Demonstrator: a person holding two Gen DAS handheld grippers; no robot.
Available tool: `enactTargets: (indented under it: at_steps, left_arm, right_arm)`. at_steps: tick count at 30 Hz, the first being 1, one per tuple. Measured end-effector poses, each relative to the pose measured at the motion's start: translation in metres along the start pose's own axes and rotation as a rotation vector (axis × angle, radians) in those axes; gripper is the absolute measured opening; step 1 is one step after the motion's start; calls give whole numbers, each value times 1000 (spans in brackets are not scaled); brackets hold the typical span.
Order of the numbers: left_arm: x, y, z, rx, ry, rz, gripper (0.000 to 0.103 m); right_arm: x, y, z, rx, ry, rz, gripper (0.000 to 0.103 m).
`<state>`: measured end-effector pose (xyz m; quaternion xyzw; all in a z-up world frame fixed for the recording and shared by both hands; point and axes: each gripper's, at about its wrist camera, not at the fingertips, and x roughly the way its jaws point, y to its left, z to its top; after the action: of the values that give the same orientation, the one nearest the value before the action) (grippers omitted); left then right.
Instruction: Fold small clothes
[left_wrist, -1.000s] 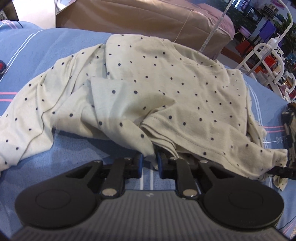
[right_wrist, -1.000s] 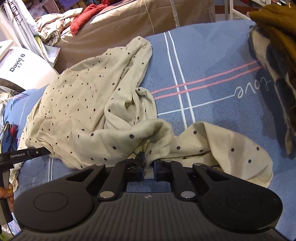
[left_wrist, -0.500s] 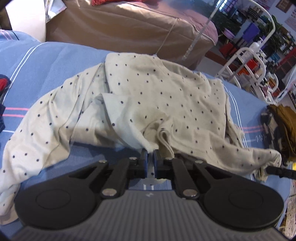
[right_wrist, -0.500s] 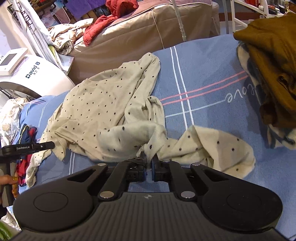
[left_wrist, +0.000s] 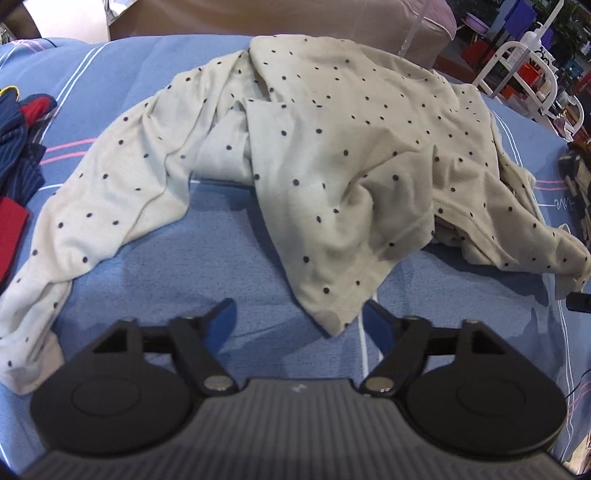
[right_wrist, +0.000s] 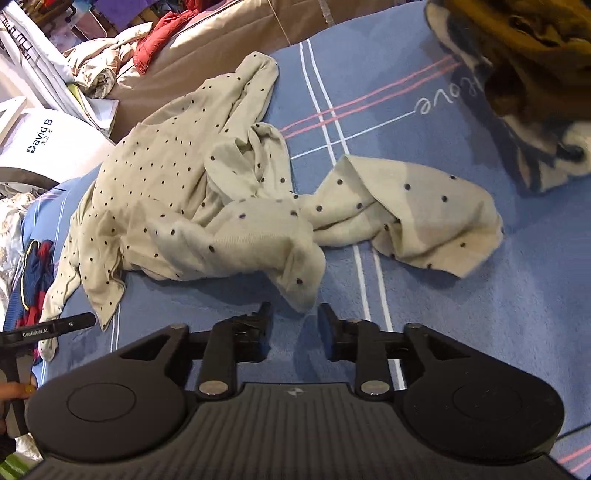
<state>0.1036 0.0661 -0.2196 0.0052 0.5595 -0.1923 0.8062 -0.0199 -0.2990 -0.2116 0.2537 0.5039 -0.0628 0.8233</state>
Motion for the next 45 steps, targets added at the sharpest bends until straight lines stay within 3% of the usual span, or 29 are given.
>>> enactTargets:
  at_steps: [3,4,5,7,9,10,11,13,22,25,28,29,36,41,45]
  left_arm:
    - [10,-10,2,-12,22,-23,84]
    - [13,-11,3,-36,30,-26,93]
    - [15,-12,2,-70,24,-43,98]
    - [17,-10,2,-135,-10,-117,98]
    - [22,-9,2,-181,-19,-128,82]
    - [22,-9,3,-196,-22,-117,68]
    - [22,-7,3,-216,-28,-125,48]
    - [26,-1,5,-259,-5,-147,22]
    - [29,2,0,-275,-2,-146,6]
    - [32,2,5,-288,9,-177,4]
    - [37,-2,12,-277,18,-197,4]
    - [38,-2,14,-276,21,-205,4]
    - [12,4,14,-237,16,-211,3]
    - [-45,26,2,-191,2,-243,3]
    - [-81,50,-19,-173,37,-216,3]
  right_arm:
    - [-3,-5,-5,33,4,-11,66]
    - [-4,-7,-7,49,3,-5,67]
    - [-6,-8,-9,62,-2,-2,71]
    - [-7,-9,-11,74,-8,-6,84]
    - [-7,-7,-14,78,-14,-8,91]
    - [-7,-7,-15,77,-14,-5,91]
    - [-6,-7,-16,78,-11,-3,91]
    - [-4,-8,-17,91,-11,2,91]
    - [-5,-27,-17,232,-95,32,89]
    - [1,-21,-8,178,-110,59,72]
    - [14,-17,0,154,-102,93,31]
    - [18,-14,2,144,-101,86,11]
    - [-4,-1,6,106,-77,118,6]
    - [-47,0,-3,90,22,200,6]
    - [-68,-2,-21,56,117,232,6]
